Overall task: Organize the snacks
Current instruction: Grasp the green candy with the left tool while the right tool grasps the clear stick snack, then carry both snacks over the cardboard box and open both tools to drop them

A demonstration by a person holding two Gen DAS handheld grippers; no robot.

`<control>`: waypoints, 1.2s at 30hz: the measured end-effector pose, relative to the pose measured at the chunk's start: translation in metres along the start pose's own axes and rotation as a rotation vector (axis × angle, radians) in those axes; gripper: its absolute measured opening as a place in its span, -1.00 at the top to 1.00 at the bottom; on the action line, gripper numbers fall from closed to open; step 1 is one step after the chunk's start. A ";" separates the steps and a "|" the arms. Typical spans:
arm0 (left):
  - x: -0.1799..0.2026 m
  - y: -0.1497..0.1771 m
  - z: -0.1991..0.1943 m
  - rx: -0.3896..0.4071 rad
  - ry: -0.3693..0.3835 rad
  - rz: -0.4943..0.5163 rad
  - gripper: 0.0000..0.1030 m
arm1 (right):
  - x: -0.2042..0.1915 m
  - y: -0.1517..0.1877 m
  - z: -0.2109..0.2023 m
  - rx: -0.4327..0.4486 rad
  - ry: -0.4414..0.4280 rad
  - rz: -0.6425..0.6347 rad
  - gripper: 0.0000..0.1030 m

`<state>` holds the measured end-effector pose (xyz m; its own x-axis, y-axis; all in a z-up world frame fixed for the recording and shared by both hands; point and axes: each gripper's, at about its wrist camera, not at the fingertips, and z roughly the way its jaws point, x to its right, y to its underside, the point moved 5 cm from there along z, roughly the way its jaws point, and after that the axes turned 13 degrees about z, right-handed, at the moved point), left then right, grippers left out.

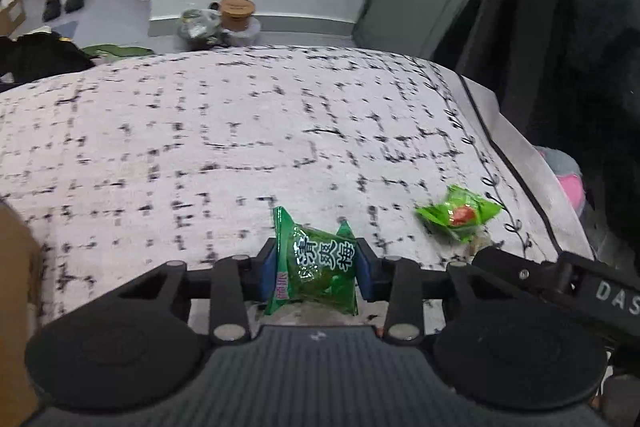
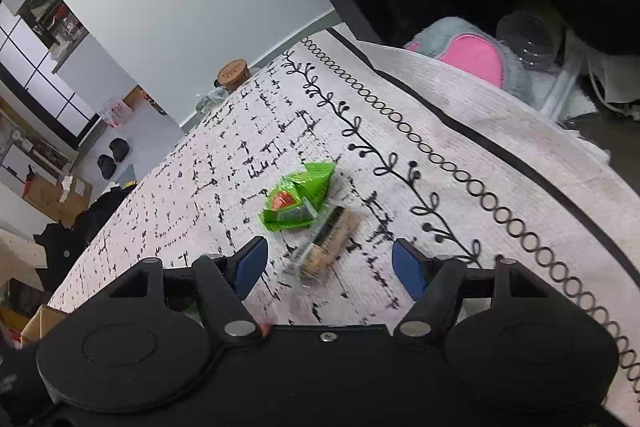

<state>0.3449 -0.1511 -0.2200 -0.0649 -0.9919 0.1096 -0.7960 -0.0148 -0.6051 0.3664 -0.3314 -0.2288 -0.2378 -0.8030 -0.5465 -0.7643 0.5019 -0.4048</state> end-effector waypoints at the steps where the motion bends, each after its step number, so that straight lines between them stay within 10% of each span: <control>1: -0.002 0.001 -0.002 0.002 -0.001 -0.002 0.27 | -0.001 0.000 0.002 0.001 0.002 -0.004 -0.34; 11: -0.030 0.005 -0.024 0.020 -0.038 -0.060 0.27 | -0.015 -0.003 0.021 0.007 0.024 -0.026 -0.32; 17: -0.044 0.005 -0.030 0.021 -0.063 -0.102 0.27 | -0.011 -0.004 0.023 -0.010 0.063 -0.048 0.65; 36: -0.062 0.011 -0.083 0.100 -0.045 -0.113 0.27 | -0.025 0.025 -0.033 0.029 -0.035 0.005 0.65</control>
<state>0.2908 -0.0798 -0.1680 0.0504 -0.9879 0.1470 -0.7324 -0.1366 -0.6670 0.3332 -0.3095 -0.2008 -0.2197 -0.7890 -0.5738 -0.7455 0.5151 -0.4229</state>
